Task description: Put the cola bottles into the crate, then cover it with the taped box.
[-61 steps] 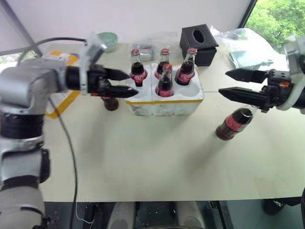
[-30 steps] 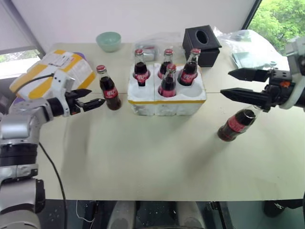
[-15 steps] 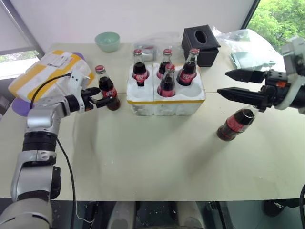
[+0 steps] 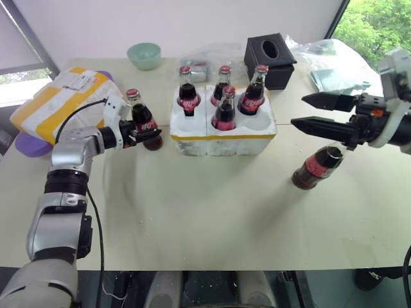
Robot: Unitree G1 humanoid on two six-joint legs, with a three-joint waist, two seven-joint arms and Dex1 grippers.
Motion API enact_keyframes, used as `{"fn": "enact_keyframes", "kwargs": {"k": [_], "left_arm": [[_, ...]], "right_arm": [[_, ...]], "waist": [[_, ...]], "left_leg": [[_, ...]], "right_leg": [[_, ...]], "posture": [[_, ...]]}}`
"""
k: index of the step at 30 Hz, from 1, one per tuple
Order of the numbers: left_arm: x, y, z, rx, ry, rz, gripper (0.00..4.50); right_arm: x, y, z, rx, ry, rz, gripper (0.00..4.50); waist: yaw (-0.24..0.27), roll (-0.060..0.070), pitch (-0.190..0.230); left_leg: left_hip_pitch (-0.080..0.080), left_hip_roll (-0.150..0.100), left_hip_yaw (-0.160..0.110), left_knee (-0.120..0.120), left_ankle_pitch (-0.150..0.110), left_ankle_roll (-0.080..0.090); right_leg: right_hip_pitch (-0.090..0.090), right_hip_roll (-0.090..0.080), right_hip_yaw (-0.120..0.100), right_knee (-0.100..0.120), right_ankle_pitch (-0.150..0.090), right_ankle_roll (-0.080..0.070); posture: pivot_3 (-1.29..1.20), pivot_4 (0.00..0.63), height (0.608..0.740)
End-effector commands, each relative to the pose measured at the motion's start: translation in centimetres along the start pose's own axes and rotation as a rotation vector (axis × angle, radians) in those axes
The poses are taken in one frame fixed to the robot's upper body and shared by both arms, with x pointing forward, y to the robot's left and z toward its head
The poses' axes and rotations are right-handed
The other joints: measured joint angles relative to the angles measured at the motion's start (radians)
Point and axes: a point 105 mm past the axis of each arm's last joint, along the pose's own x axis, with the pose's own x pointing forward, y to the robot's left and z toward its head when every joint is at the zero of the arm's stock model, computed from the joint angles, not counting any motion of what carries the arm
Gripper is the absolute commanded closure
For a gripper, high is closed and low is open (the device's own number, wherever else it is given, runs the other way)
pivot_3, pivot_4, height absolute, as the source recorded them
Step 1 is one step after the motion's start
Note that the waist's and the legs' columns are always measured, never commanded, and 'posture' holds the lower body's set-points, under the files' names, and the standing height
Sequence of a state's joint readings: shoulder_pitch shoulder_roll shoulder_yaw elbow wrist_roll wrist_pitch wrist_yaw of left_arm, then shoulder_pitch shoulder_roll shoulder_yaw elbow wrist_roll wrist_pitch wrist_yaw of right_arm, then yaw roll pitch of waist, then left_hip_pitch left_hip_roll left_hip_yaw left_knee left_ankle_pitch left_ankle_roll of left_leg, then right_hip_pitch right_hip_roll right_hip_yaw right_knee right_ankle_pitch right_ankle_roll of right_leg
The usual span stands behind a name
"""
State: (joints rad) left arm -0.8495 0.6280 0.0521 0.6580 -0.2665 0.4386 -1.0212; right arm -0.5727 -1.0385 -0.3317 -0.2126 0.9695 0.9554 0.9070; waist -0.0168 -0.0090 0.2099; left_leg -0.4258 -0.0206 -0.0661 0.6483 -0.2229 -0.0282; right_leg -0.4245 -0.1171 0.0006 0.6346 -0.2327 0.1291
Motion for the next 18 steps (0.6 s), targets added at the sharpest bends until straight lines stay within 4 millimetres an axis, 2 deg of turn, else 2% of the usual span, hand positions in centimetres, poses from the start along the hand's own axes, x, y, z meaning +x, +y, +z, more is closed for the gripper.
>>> {"fn": "enact_keyframes", "kwargs": {"k": [1,6,11,14,18], "left_arm": [[-1.9,-0.8,6.2,0.089,-0.109,-0.069,1.66],[-3.6,-4.2,11.0,0.106,-0.172,-0.298,1.66],[-2.7,-5.9,15.6,0.122,-0.259,-0.373,1.66],[-1.0,-6.7,16.3,0.128,-0.262,-0.410,1.66],[1.3,-7.6,14.6,0.183,-0.190,-0.456,1.66]], "right_arm": [[-0.4,0.5,1.4,-0.039,-0.052,0.004,0.00],[-0.4,0.6,1.3,-0.039,-0.051,0.005,0.00],[-0.5,0.7,1.2,-0.042,-0.049,-0.004,0.00],[-0.6,0.7,1.1,-0.040,-0.049,-0.011,0.00],[-0.8,0.9,0.9,-0.037,-0.049,-0.026,0.00]], "waist": [[0.001,0.000,0.000],[0.007,-0.004,0.002],[0.008,-0.004,0.002],[0.002,-0.004,0.002],[-0.004,-0.004,0.002]], "left_leg": [[0.000,0.000,0.000,0.000,0.000,0.000],[-0.001,0.000,0.000,0.000,0.000,0.000],[-0.002,-0.001,0.000,0.001,0.000,0.000],[-0.001,-0.001,0.000,0.001,0.000,0.000],[0.000,0.000,0.000,0.000,0.000,0.000]], "right_leg": [[0.000,0.000,0.000,0.000,0.000,0.000],[0.000,0.000,0.000,-0.001,0.000,0.000],[0.000,0.000,0.000,-0.001,0.001,0.001],[0.000,0.000,0.000,-0.001,0.001,0.001],[0.000,0.000,0.000,0.000,0.001,0.001]], "posture": [[0.00,0.150,0.739],[0.00,0.150,0.739],[0.00,0.150,0.739],[0.00,0.150,0.739],[0.00,0.150,0.739]]}}
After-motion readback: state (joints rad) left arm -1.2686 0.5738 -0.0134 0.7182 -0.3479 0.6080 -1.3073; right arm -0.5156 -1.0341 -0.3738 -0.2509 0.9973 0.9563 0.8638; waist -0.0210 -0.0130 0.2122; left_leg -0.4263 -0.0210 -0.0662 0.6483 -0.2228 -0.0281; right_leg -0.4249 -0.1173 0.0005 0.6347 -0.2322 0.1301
